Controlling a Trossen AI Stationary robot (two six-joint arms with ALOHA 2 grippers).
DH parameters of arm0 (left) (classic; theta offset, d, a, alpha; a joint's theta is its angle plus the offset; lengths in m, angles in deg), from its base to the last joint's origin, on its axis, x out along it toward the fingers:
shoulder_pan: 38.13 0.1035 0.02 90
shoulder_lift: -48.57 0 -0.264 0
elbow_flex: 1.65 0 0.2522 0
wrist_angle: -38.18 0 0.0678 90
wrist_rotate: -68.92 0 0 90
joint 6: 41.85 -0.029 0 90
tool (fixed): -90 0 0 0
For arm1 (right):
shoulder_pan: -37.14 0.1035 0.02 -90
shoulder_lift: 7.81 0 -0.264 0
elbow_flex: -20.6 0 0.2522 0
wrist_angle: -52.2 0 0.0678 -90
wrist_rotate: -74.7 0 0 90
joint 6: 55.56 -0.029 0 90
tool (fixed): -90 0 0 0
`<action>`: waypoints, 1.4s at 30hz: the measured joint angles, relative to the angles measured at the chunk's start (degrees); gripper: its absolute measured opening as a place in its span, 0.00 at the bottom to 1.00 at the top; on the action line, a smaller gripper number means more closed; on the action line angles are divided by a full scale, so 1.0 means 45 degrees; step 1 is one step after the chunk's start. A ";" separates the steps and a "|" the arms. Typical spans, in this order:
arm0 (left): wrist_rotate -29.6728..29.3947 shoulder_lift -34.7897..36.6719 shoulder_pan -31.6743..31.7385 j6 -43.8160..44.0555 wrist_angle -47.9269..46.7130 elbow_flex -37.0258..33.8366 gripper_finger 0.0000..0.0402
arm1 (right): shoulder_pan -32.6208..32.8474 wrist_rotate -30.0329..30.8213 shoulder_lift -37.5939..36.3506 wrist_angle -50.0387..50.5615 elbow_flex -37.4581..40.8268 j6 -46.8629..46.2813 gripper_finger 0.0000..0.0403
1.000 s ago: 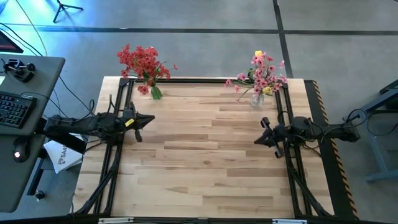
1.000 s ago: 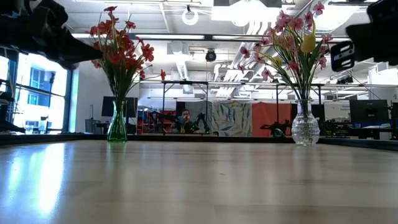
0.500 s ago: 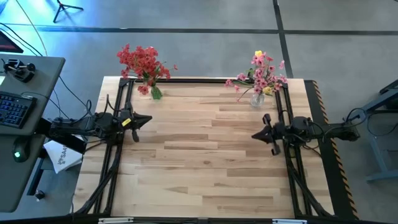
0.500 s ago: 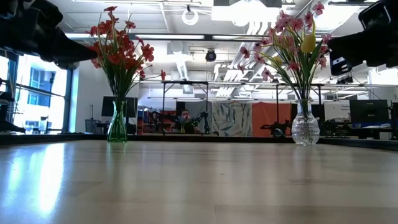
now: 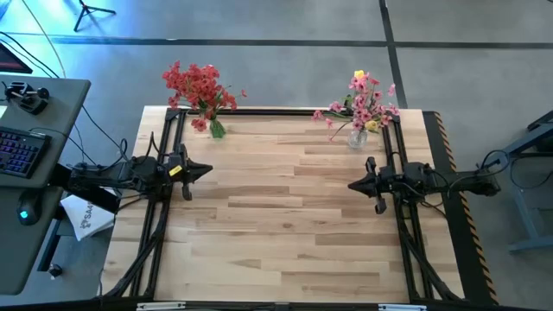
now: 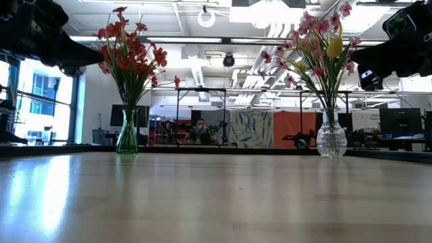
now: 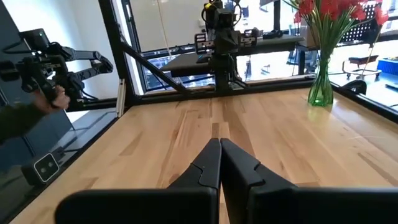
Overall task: Sort flowers into vase by color
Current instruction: Return to Home Position
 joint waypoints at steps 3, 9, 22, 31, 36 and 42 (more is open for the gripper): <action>-0.0002 0.0000 -0.0005 0.0292 0.0004 0.0000 0.00 | 0.0000 0.0002 0.0000 -0.0002 -0.0003 0.0073 0.00; -0.0002 0.0000 -0.0005 0.0285 0.0008 0.0001 0.00 | 0.0000 0.0003 0.0000 -0.0002 -0.0002 -0.0155 0.00; -0.0007 -0.0005 -0.0005 0.0285 0.0010 0.0000 0.00 | 0.0000 0.0004 0.0000 -0.0002 0.0002 -0.0155 0.00; -0.0007 -0.0005 -0.0005 0.0290 0.0010 0.0000 0.00 | 0.0000 0.0004 0.0000 -0.0002 0.0002 -0.0150 0.00; -0.0007 -0.0005 -0.0005 0.0290 0.0010 0.0000 0.00 | 0.0000 0.0007 0.0000 -0.0002 0.0002 -0.0150 0.00; -0.0007 -0.0005 -0.0005 0.0280 0.0010 0.0000 0.00 | 0.0003 0.0007 0.0000 -0.0002 0.0002 -0.0150 0.00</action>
